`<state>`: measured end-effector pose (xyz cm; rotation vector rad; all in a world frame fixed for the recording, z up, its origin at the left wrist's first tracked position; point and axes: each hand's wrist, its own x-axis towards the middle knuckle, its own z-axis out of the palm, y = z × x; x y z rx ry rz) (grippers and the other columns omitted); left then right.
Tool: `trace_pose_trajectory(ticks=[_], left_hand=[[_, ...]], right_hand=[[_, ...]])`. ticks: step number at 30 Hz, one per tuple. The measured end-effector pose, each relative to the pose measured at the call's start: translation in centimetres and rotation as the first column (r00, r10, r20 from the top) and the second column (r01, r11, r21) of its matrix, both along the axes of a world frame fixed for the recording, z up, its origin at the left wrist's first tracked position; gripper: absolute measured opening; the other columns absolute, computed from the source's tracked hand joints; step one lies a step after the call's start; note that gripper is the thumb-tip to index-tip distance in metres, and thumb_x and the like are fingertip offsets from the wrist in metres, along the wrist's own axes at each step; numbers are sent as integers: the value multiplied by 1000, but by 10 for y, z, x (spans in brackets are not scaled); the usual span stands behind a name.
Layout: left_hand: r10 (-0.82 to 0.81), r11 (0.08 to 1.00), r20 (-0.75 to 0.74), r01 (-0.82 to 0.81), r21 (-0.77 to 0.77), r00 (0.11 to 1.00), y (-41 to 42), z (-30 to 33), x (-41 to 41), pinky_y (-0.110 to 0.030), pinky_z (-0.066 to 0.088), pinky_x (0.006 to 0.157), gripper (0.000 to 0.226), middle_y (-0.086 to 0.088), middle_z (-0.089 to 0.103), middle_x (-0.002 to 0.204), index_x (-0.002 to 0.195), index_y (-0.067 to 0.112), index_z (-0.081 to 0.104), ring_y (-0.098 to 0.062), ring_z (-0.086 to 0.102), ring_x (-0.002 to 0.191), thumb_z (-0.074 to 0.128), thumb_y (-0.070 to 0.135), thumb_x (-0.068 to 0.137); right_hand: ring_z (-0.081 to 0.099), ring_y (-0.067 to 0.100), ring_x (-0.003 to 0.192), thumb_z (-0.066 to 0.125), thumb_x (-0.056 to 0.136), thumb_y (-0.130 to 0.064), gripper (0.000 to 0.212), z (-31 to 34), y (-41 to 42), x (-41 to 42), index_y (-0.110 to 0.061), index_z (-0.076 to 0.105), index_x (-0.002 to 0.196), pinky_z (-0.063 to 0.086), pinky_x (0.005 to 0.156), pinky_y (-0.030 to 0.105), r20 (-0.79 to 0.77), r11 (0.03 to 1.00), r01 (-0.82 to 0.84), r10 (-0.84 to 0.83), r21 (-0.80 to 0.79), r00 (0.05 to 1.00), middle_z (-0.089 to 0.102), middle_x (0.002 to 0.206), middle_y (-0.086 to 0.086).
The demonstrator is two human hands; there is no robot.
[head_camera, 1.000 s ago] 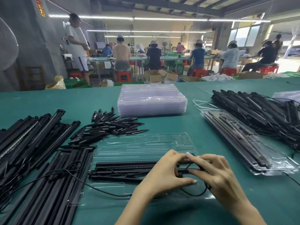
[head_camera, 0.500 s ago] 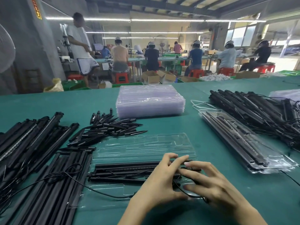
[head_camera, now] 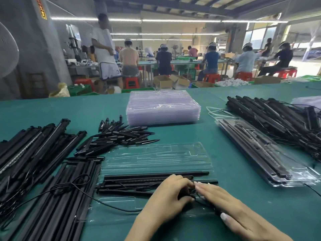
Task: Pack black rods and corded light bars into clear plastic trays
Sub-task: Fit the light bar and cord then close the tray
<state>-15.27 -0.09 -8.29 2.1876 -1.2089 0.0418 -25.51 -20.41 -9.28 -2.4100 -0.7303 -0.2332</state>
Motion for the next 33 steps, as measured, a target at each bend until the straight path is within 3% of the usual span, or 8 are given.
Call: trace_pose_trajectory(ticks=[5,8,11,14,19,23,28,33], left_hand=[[58,998,25,-57,-35,998,1,0,-4,-5,28,82,32,6,63,103,119,26,64,-6,47,99,64,26,87],[92,996,57,-92,-6,994,-1,-2,-7,-16,31,92,38,4,62,108,126,27,59,-11,43,104,61,30,89],[128,991,85,-131,37,988,-2,-3,-9,-24,28,97,33,8,55,107,125,32,61,-11,39,108,55,34,93],[106,994,90,-104,-24,990,-2,-2,-12,-22,28,94,27,11,47,102,116,33,66,-8,39,105,59,32,90],[2,1000,152,-4,8,988,-3,-2,-16,-22,28,83,20,6,54,100,105,28,71,-11,45,99,59,30,89],[-32,999,7,32,4,999,0,-3,-14,-23,41,88,18,-3,64,106,100,19,74,-15,54,100,62,23,87],[-2,997,-94,-4,-72,996,8,2,-5,-17,43,72,14,4,67,80,87,20,76,-3,58,75,66,15,78],[88,976,-353,-152,-158,932,16,3,-2,-14,44,64,21,7,64,76,84,21,65,-1,57,65,64,2,75]], right_hand=[[17,17,146,39,100,-37,52,1,4,2,-30,27,150,25,114,32,200,959,73,-18,-274,980,19,159,-3],[20,16,145,45,98,-20,59,3,4,2,-29,20,152,23,114,26,154,985,61,-36,-159,987,18,159,-3],[23,8,143,40,97,-31,63,3,0,1,-36,8,151,20,113,17,37,988,148,-150,48,988,19,156,-16],[39,3,134,38,98,-35,52,4,2,3,-41,21,147,32,107,18,99,953,264,-280,148,955,37,146,-21],[53,8,102,33,102,-37,42,14,14,17,-25,45,141,42,91,16,416,939,294,-199,-177,887,55,117,-14],[46,11,95,26,103,-39,44,14,18,22,-24,48,139,44,86,23,384,933,224,-104,-283,917,58,103,-8],[38,4,105,28,102,-30,49,7,14,22,-35,21,150,36,95,21,154,986,58,-33,-157,987,37,114,-18],[47,11,96,59,92,-9,43,9,22,34,-30,60,129,47,82,28,138,998,-5,-5,69,990,58,94,-6]])
